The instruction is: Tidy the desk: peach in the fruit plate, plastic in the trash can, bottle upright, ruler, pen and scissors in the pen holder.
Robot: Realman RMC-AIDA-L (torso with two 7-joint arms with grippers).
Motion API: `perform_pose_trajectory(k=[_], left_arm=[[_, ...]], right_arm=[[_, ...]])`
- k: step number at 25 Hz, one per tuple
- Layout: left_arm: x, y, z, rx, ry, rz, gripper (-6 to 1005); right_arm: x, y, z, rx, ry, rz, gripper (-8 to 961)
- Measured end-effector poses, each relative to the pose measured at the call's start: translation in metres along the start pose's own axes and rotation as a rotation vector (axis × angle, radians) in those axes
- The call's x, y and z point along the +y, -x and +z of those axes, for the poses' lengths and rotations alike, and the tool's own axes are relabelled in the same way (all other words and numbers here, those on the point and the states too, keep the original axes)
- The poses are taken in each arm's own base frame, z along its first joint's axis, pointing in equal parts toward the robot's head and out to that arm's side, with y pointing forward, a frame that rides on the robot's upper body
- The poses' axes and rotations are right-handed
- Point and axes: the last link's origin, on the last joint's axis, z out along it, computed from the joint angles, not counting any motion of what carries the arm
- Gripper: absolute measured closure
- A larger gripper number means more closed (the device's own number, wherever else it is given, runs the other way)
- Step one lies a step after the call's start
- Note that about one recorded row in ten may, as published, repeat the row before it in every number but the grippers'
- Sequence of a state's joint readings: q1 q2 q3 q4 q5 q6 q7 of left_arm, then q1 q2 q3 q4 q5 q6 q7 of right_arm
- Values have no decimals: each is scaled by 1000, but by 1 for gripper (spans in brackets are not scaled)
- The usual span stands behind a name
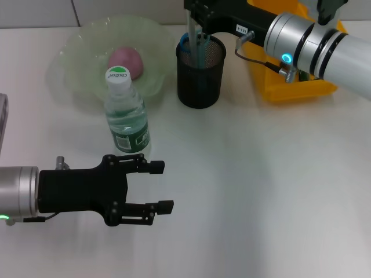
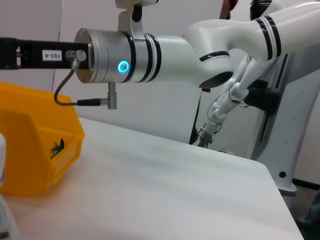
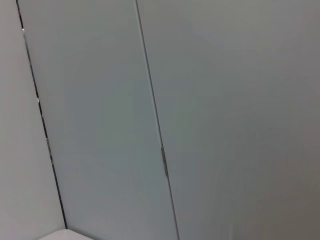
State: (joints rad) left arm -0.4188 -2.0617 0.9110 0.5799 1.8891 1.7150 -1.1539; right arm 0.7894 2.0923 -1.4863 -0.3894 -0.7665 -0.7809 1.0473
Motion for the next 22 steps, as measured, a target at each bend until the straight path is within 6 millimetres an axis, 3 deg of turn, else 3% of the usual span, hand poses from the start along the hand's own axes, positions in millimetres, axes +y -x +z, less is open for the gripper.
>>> perform_pose_trajectory(k=[8,13,15,19,22], left_arm=[[-2,-2,-1,9,-10,-1,213],[-2,-2,-5,18,-20,-16,213],[-2,-2,-8,20,-25,-21,213],[-3,-1,-11,17,-36,-23,213],[-5,-1,-17,13,-49,-28,213]], right_arm=[[2,-1,-3,-12,18,21,670],[6,4,-27,-103,82,79,501],[8,4,-47,-138,102,67,457],[20,-16,-108,-169,171,20,417],[26,-33,-168,-189,266,8,299]])
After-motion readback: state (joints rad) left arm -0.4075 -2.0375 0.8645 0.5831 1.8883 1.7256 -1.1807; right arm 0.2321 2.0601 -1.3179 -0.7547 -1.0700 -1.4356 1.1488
